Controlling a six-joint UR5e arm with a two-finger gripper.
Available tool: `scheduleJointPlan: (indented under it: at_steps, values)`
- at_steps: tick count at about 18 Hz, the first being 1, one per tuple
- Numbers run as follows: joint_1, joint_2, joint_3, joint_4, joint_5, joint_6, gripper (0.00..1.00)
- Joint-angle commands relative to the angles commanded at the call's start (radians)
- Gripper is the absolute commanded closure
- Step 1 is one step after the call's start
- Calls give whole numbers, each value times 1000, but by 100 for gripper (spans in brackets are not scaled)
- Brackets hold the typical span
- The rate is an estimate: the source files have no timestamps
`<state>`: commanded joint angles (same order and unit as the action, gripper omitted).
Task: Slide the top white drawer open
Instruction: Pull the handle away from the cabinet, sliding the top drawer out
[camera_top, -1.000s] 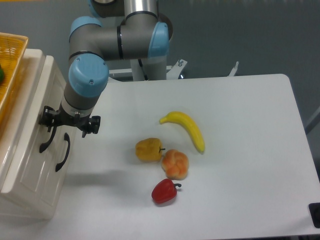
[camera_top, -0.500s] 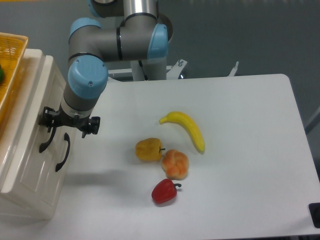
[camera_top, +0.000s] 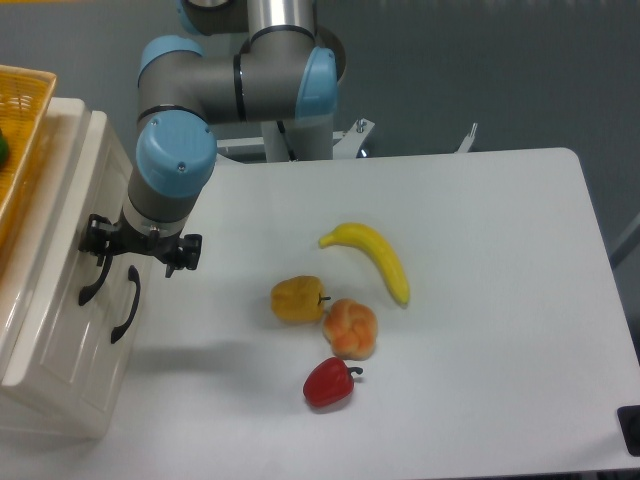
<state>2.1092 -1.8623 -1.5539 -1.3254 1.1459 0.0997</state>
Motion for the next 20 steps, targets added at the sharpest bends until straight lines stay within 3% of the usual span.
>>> scheduleJointPlan:
  at_steps: [20]
  values:
    - [9, -2, 6, -2, 86, 78, 0]
